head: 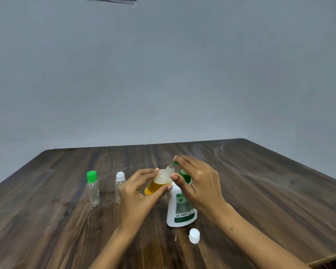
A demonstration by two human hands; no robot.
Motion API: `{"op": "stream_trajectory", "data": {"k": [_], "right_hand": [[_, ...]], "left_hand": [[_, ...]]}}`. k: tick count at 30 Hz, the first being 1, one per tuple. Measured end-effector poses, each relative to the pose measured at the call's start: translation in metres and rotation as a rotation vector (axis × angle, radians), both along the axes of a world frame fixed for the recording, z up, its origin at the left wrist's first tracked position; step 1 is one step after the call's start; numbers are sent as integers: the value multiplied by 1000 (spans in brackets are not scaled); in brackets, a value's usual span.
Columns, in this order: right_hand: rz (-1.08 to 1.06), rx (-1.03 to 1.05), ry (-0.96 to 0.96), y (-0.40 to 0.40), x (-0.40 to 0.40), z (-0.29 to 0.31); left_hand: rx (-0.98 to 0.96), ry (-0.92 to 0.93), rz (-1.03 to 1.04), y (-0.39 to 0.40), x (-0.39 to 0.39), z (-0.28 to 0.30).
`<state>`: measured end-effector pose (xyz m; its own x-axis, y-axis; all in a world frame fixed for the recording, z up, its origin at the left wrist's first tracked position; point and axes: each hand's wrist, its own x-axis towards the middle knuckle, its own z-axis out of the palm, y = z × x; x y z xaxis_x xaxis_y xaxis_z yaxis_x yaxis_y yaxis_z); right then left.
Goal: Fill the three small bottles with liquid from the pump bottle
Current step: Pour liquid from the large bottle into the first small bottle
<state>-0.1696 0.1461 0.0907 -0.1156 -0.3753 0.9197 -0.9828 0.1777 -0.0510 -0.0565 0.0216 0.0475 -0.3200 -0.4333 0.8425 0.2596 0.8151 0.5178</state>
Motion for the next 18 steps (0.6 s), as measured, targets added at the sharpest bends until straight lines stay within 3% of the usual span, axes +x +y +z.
{"op": "stream_trajectory", "data": {"k": [18], "right_hand": [[18,17,-21,3,1,0]], "left_hand": [[-7,-1,-14,3,1,3]]}}
